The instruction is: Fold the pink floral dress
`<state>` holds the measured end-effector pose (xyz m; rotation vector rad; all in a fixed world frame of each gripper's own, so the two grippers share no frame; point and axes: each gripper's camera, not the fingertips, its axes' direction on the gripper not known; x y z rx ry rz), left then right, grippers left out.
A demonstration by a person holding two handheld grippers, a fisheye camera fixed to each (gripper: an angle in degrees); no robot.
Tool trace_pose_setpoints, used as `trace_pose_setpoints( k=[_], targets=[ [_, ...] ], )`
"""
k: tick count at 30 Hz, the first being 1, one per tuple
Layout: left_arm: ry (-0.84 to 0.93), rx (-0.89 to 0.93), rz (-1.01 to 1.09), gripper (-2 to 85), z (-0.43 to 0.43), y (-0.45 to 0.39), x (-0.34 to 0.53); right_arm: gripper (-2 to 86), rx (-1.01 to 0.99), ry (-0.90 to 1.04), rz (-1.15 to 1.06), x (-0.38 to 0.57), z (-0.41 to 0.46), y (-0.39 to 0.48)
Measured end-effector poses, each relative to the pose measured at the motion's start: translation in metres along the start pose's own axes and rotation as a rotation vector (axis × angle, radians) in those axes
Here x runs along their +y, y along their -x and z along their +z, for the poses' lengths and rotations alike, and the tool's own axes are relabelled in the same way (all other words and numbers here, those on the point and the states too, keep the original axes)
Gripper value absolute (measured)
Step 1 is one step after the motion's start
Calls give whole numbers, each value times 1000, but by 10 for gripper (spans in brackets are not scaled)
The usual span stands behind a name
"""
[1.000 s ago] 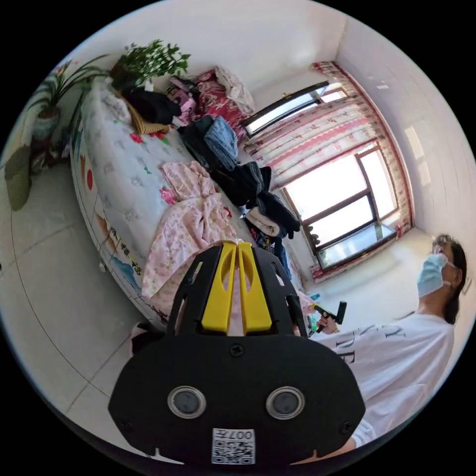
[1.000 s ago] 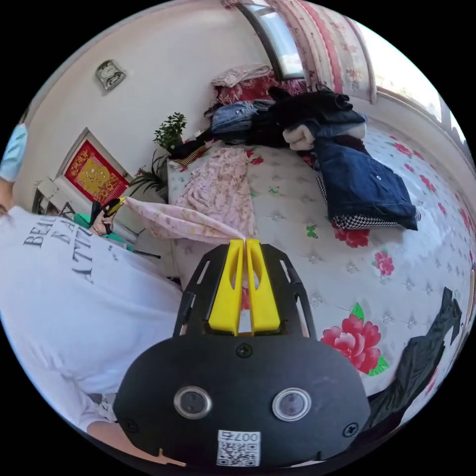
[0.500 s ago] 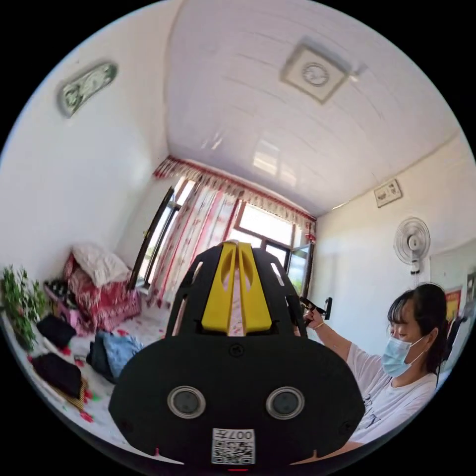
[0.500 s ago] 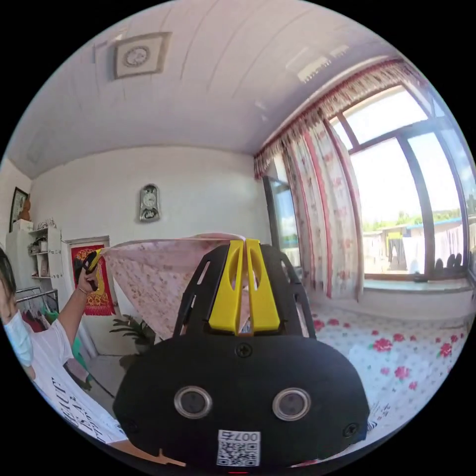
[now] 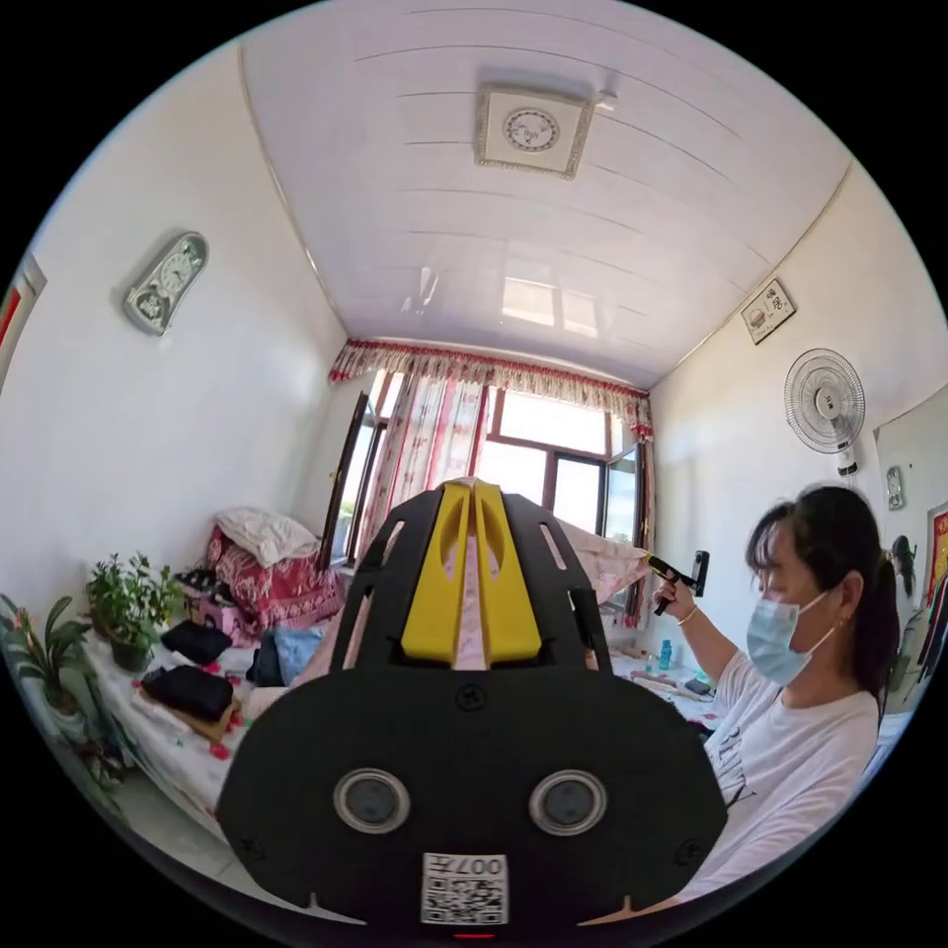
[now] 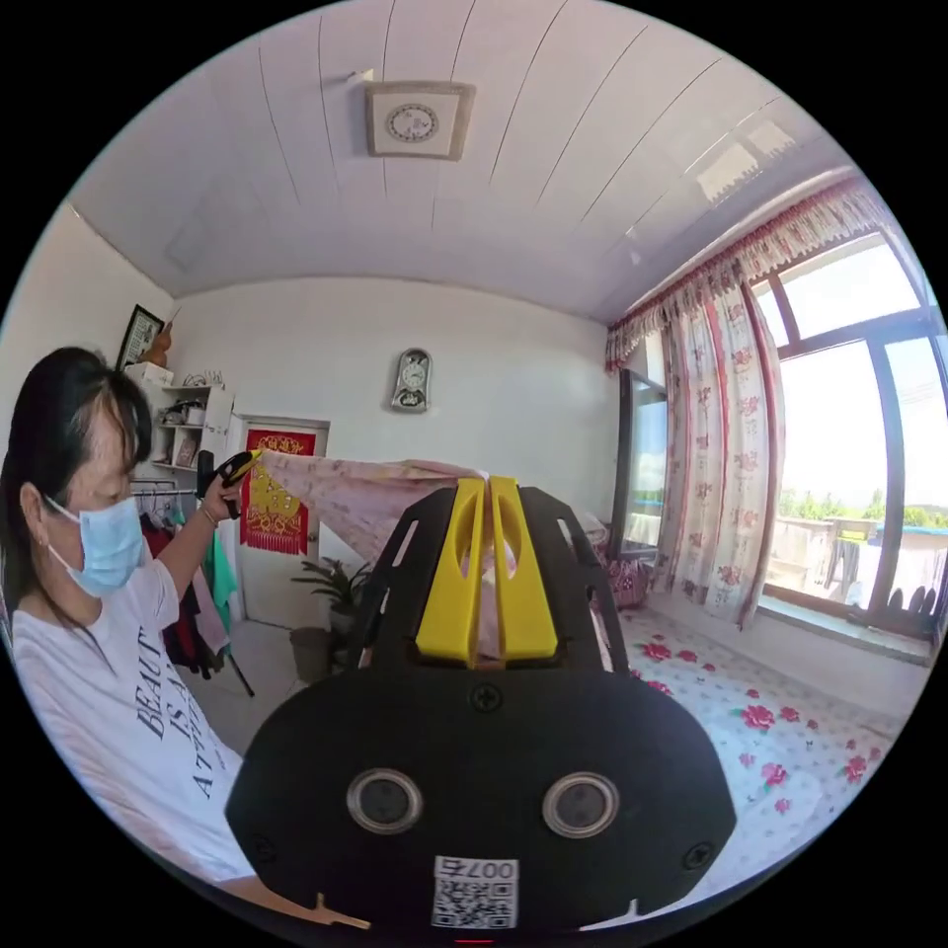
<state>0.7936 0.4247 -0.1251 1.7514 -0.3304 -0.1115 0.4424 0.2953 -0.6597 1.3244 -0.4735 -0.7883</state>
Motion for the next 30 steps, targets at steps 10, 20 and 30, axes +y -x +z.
trace_pose_setpoints(
  k=[10, 20, 30],
  targets=[
    [169, -89, -304, -10, -59, 37, 224, -2, 20, 372, 154, 224, 6, 55],
    [381, -152, -714, -10, -35, 145, 392, -2, 72, 810, 395, 400, 92, 27],
    [571, -197, -764, -10, 100, 347, 419, -2, 29, 843, 529, 444, 224, -79]
  ],
)
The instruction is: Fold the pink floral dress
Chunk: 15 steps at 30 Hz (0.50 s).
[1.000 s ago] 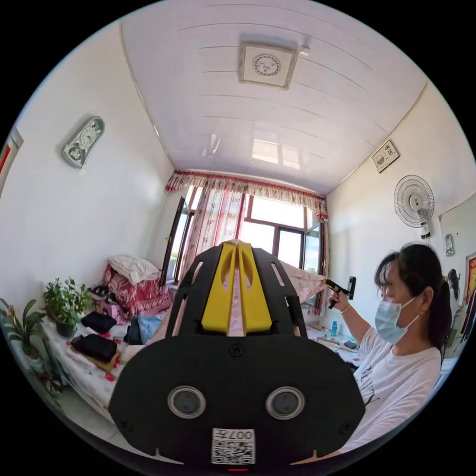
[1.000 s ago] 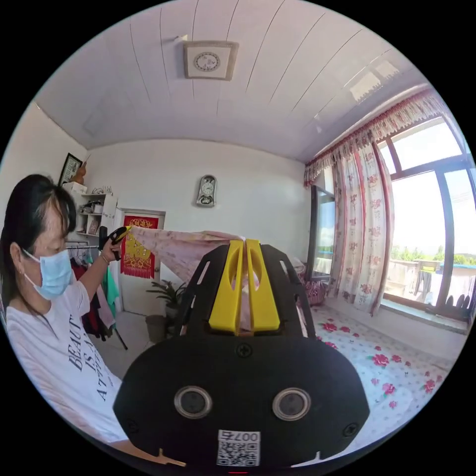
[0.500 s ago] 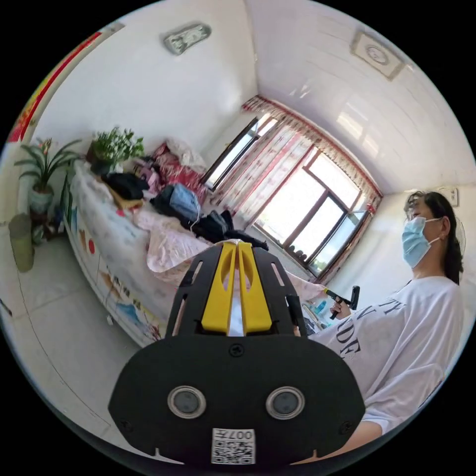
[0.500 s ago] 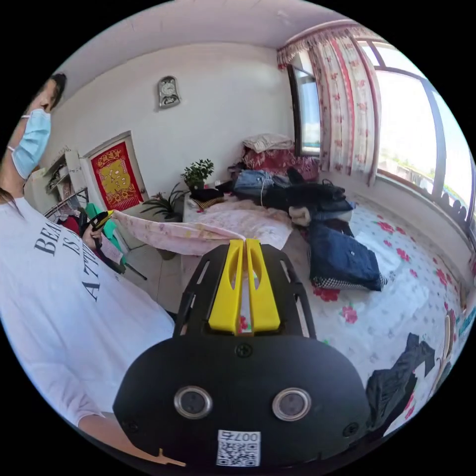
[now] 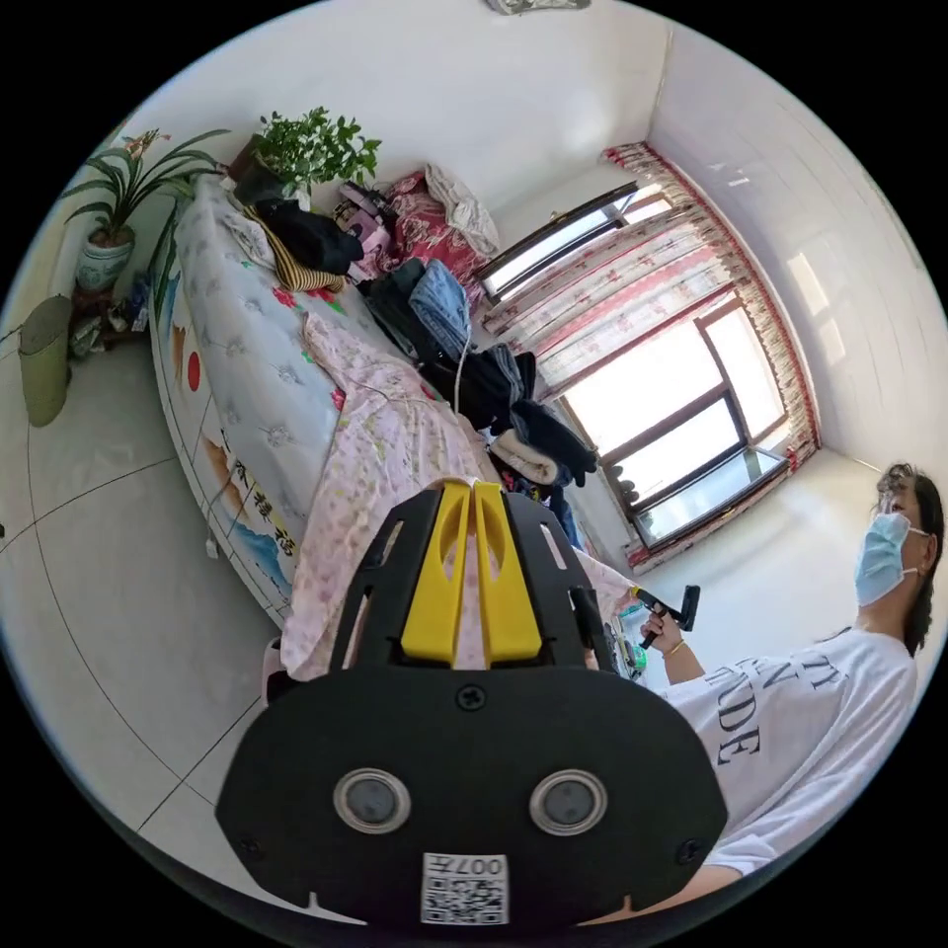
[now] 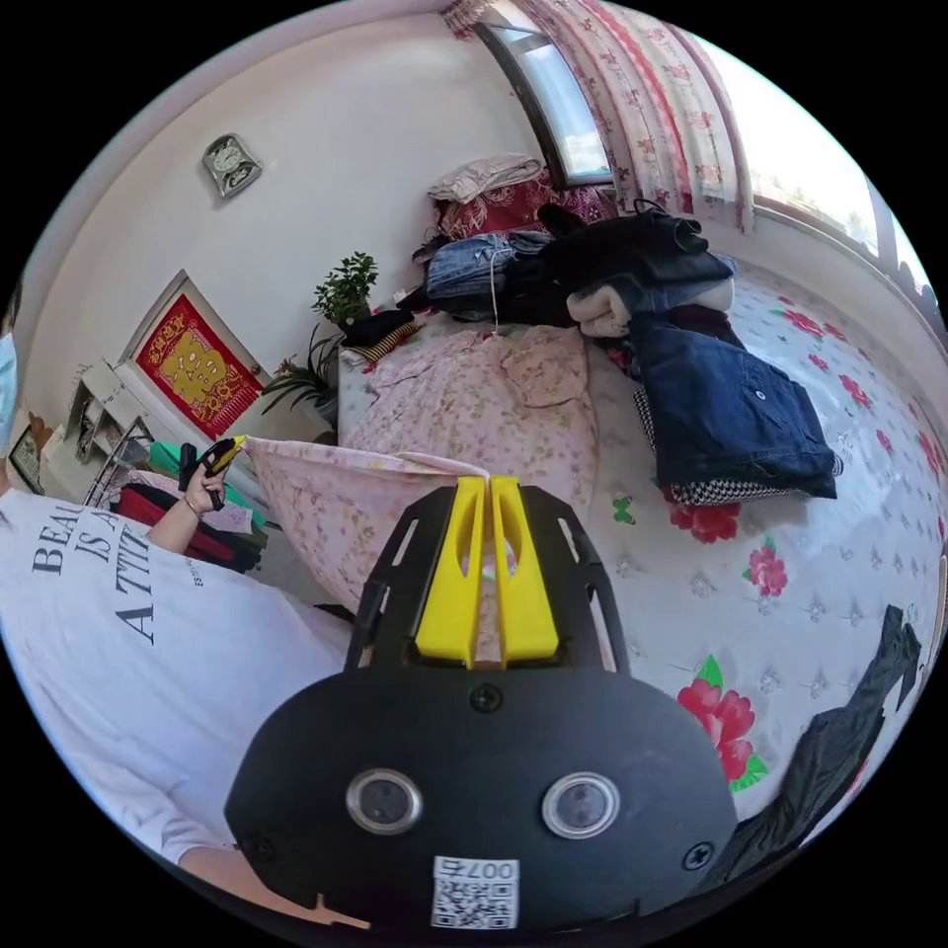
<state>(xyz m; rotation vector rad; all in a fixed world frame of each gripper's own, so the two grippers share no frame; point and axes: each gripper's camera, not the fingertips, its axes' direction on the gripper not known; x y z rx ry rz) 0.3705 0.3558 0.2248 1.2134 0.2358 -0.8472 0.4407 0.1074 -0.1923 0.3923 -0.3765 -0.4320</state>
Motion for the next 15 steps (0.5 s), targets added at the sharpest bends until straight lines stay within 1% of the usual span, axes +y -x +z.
trace_pose_setpoints(
  k=[4, 6, 9, 11, 12, 15],
  targets=[
    [77, -64, -20, -9, 72, 51, -81, -1, 74, 61, 39, -86, 76, -45],
    [115, -98, -62, -8, 118, 90, -123, 0, 109, 83, 95, -115, 113, -71],
    [174, -138, -122, -4, 169, 141, -156, 7, 167, 82, 219, -147, 173, -111],
    [202, -199, -144, 6, 190, 167, -166, 18, 237, 69, 290, -159, 213, -134],
    [210, -224, -156, 35, 198, 183, -171, 21, 248, 74, 301, -161, 221, -139],
    [214, -206, -139, 76, 198, 211, -181, 34, 289, 52, 305, -165, 240, -154]
  ],
)
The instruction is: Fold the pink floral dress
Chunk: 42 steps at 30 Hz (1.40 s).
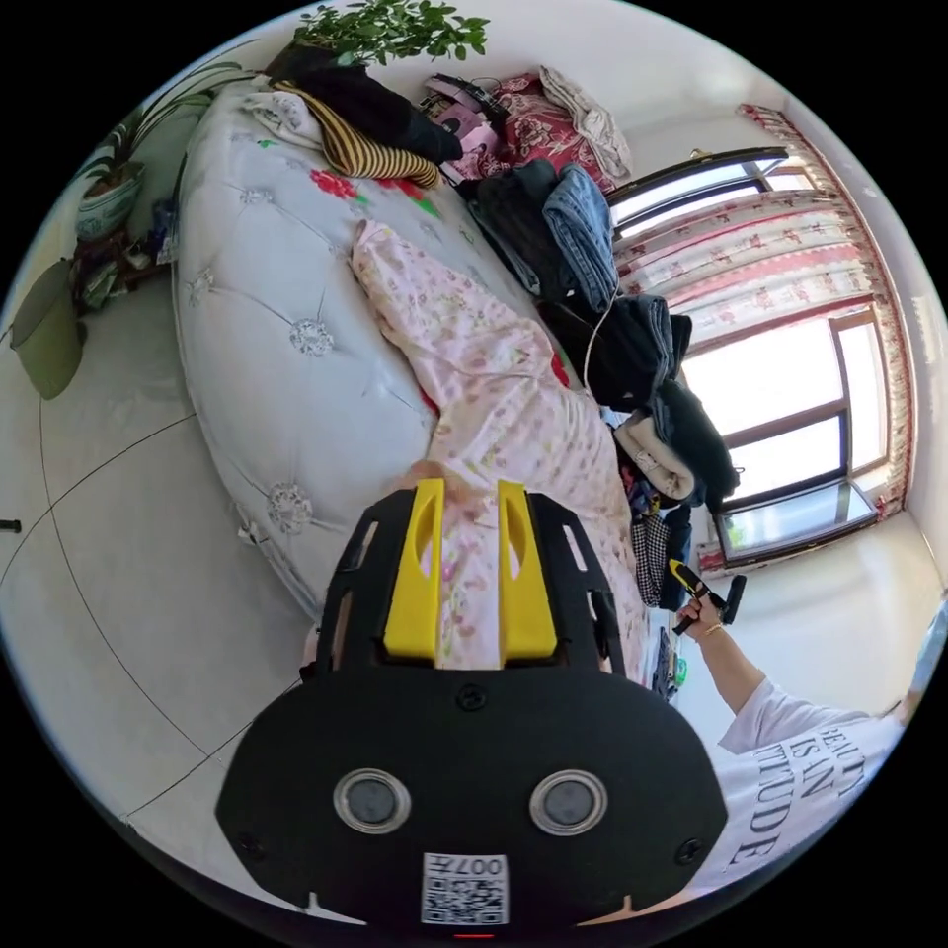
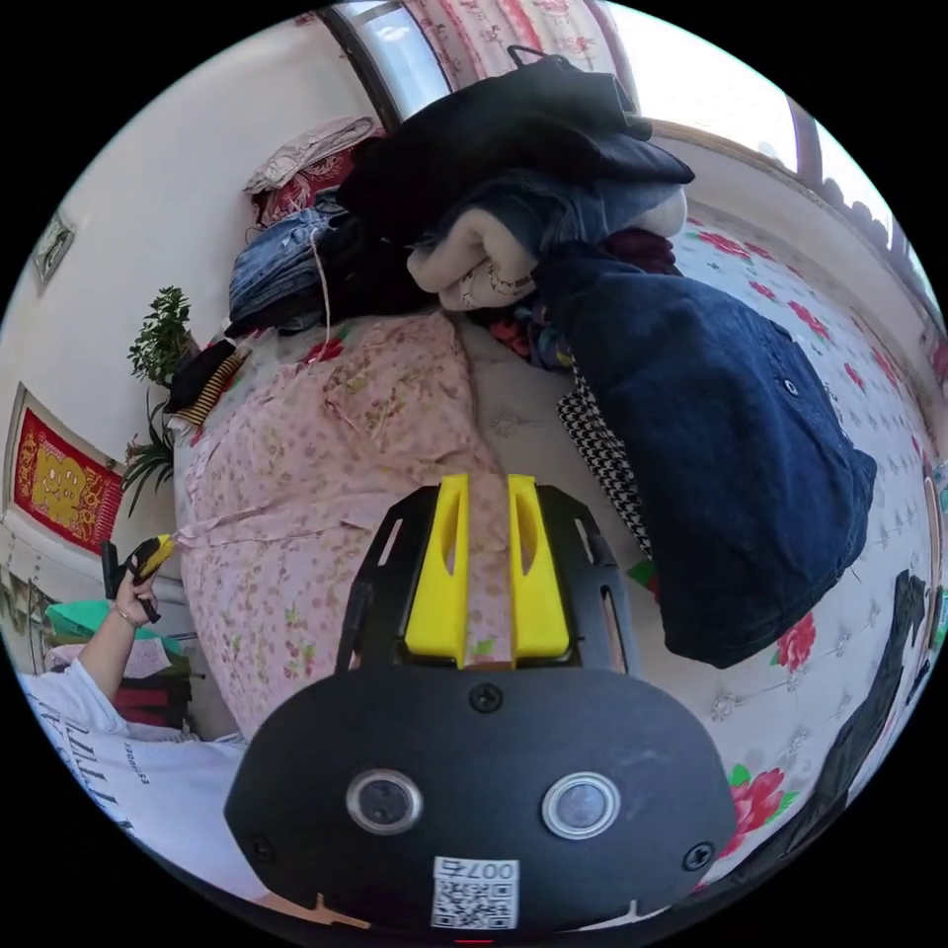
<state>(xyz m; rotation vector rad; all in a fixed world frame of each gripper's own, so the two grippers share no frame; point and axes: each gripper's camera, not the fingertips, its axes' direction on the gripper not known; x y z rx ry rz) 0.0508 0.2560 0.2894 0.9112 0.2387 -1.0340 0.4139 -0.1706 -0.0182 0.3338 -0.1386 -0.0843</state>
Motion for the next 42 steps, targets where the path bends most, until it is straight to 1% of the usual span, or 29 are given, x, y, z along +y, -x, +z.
trace_pose_setpoints(
  k=[4, 5, 7, 9, 10, 12, 15, 17, 18, 20, 22, 25, 28, 30, 31, 33, 37, 42],
  targets=[
    [21, -77, 61, 97, -25, 19, 6, 49, -60, 46, -53, 16, -4, -11],
    [6, -105, 48, 97, -36, 30, 20, 54, -69, 56, -73, 32, -8, -15],
    [-18, -98, -41, 94, -47, 58, 52, 63, -68, 86, -67, 61, -14, -26],
    [-16, -5, -281, 101, -43, 110, 112, 73, -69, 129, -15, 96, -19, -43],
    [-15, 42, -354, 104, -38, 123, 129, 79, -77, 149, 33, 120, -22, -56],
    [-47, 262, -605, 113, -14, 162, 197, 86, -61, 166, 105, 156, -29, -73],
    [-128, 421, -784, 126, 14, 184, 253, 94, -41, 200, 178, 200, -36, -92],
    [-151, 479, -809, 137, 27, 189, 265, 100, -39, 223, 192, 216, -36, -99],
    [-149, 538, -804, 145, 36, 191, 266, 101, -41, 227, 194, 218, -35, -100],
    [-124, 595, -781, 156, 48, 192, 264, 105, -86, 265, 218, 222, -27, -106],
    [-96, 623, -757, 159, 57, 193, 261, 103, -112, 258, 244, 223, -23, -108],
    [-116, 673, -764, 148, 67, 193, 265, 92, -63, 236, 207, 224, -26, -104],
    [-199, 766, -731, 73, 68, 185, 269, 63, -20, 261, 180, 224, -30, -102],
    [-313, 804, -692, 5, 58, 174, 275, 35, -68, 300, 148, 225, -30, -103],
    [-343, 814, -681, 2, 54, 171, 276, 20, -96, 317, 172, 226, -30, -108],
    [-408, 839, -643, -6, 40, 159, 281, 7, -139, 281, 183, 229, -39, -113],
    [-400, 785, -537, -9, 4, 127, 284, -1, -277, 168, 238, 239, -76, -129],
    [-318, 618, -314, -10, -58, 51, 275, -3, -486, 33, 308, 252, -126, -147]
  ],
)
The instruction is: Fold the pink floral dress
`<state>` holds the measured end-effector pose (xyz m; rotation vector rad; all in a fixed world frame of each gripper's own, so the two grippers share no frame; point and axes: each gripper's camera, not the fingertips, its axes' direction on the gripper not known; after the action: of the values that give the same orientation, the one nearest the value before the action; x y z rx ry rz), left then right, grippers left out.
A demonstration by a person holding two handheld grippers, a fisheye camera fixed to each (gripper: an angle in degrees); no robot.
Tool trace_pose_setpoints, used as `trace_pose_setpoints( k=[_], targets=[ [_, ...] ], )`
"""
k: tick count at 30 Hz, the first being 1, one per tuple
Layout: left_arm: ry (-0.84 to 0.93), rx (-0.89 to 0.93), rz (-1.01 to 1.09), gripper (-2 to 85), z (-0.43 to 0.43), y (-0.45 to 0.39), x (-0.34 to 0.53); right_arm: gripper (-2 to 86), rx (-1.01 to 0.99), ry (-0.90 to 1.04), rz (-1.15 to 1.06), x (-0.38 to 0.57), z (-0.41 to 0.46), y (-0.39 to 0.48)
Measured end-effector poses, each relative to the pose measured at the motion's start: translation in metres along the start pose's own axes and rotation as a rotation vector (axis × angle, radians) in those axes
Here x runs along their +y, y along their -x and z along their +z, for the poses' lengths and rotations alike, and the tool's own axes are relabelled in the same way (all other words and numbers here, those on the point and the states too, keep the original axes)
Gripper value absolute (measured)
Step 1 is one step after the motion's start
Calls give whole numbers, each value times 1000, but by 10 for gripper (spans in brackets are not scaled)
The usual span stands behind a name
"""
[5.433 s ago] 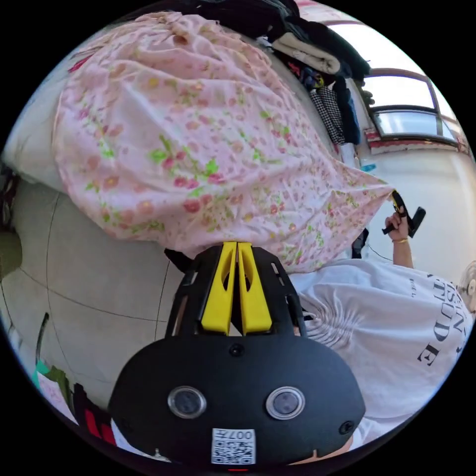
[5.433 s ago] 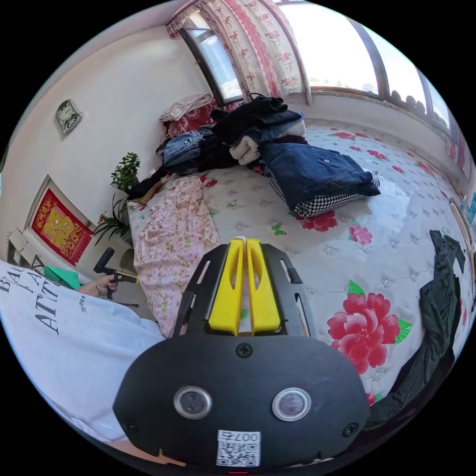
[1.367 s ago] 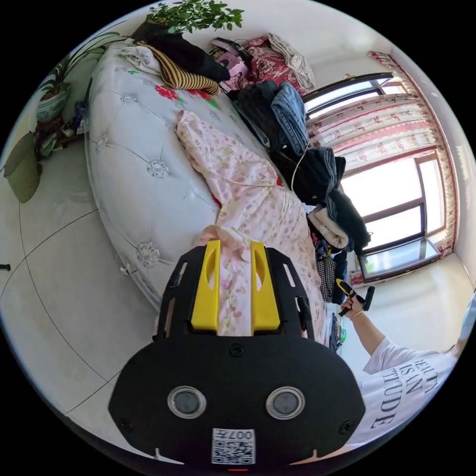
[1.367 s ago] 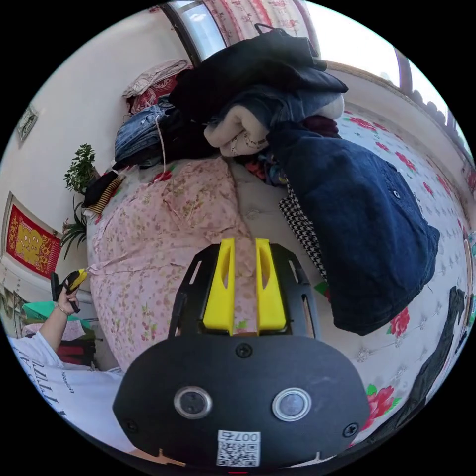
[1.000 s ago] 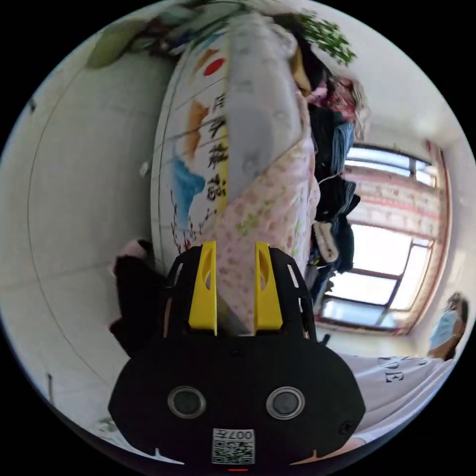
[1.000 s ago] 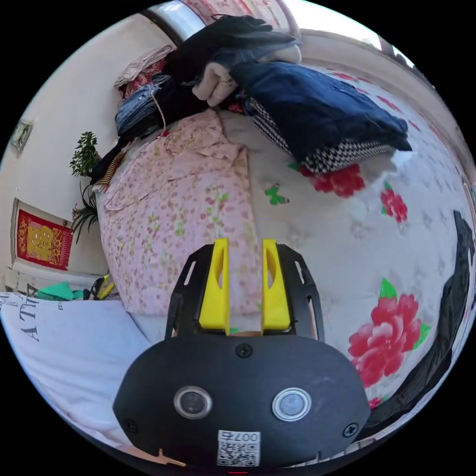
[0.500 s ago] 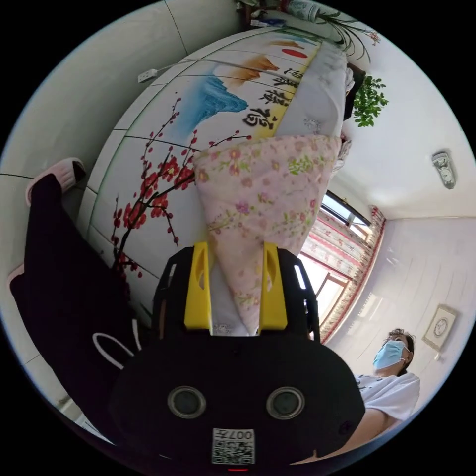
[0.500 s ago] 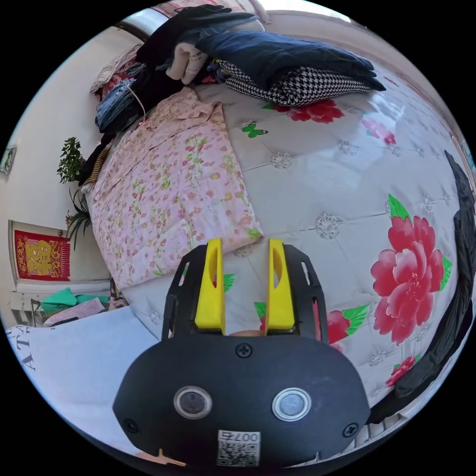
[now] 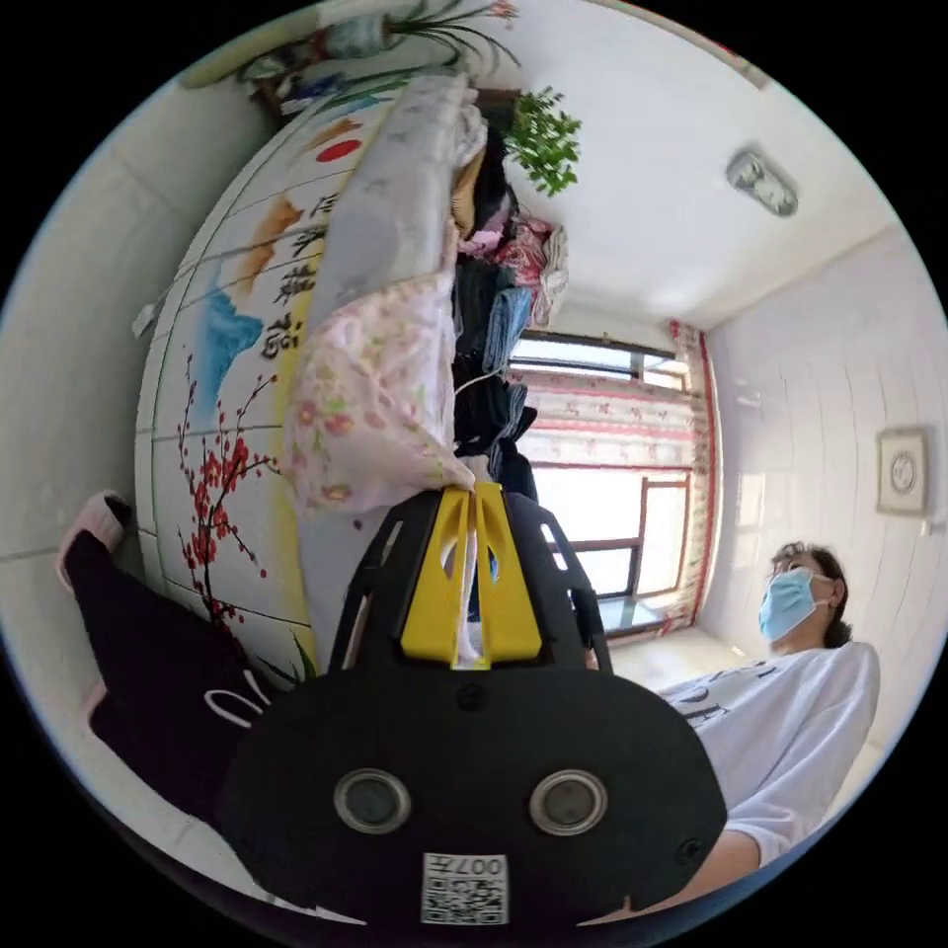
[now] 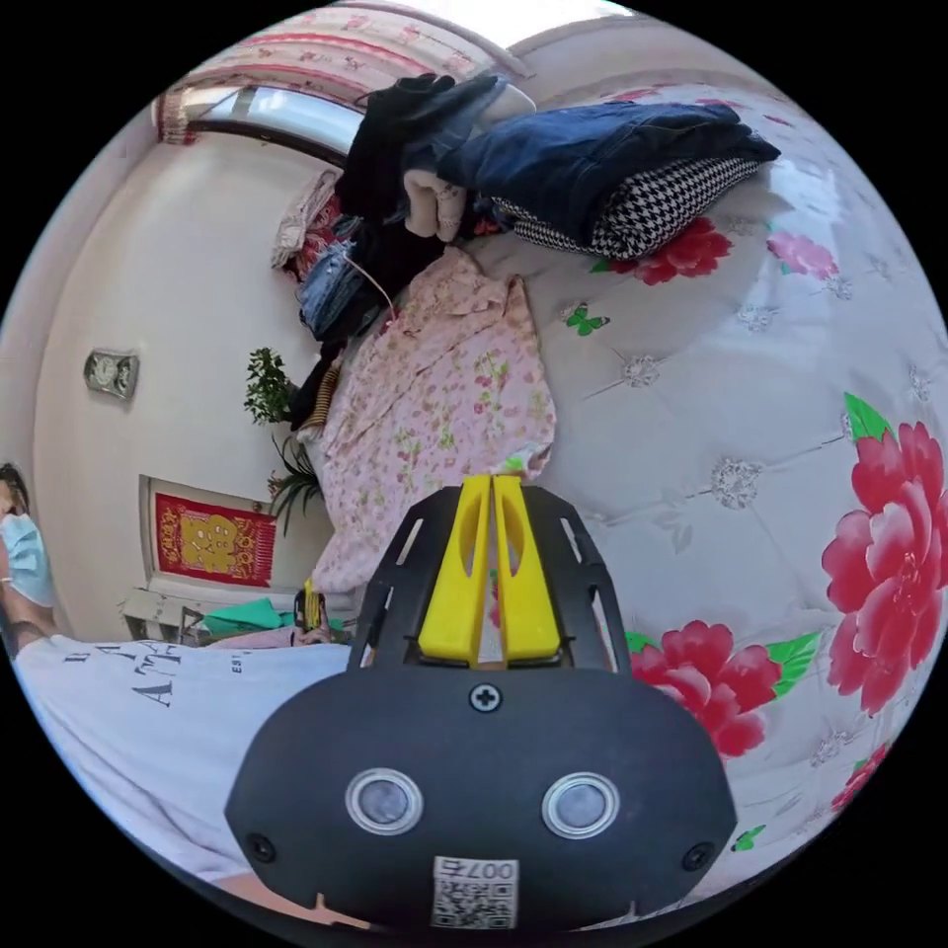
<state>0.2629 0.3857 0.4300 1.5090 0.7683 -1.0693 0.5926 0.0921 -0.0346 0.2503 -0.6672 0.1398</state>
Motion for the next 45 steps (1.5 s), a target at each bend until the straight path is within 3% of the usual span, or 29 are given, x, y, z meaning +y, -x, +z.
trace_pose_setpoints(
  k=[5, 11, 18, 23, 29, 37, 40, 45],
  targets=[
    [101, -86, 295, -10, 45, -117, -22, -4, -322, -146, -34, -11, -54, 32],
    [298, -33, 641, -10, 175, -279, -95, -4, -504, -394, -282, -76, -134, 141],
    [397, 179, 996, -10, 251, -474, -94, -4, -524, -698, -539, -48, -254, 271],
    [455, 193, 1167, -10, 252, -535, -43, -4, -415, -819, -631, 50, -319, 329],
    [478, 267, 1049, -10, 232, -530, 19, -4, -360, -874, -629, 167, -354, 352],
    [540, 165, 1049, -10, 235, -554, 80, -4, -219, -844, -609, 255, -381, 387],
    [617, 174, 1038, -10, 282, -554, 73, -4, -211, -842, -551, 252, -377, 388],
    [788, 80, 912, -10, 438, -517, 33, -4, -97, -764, -414, 188, -346, 380]
  ],
)
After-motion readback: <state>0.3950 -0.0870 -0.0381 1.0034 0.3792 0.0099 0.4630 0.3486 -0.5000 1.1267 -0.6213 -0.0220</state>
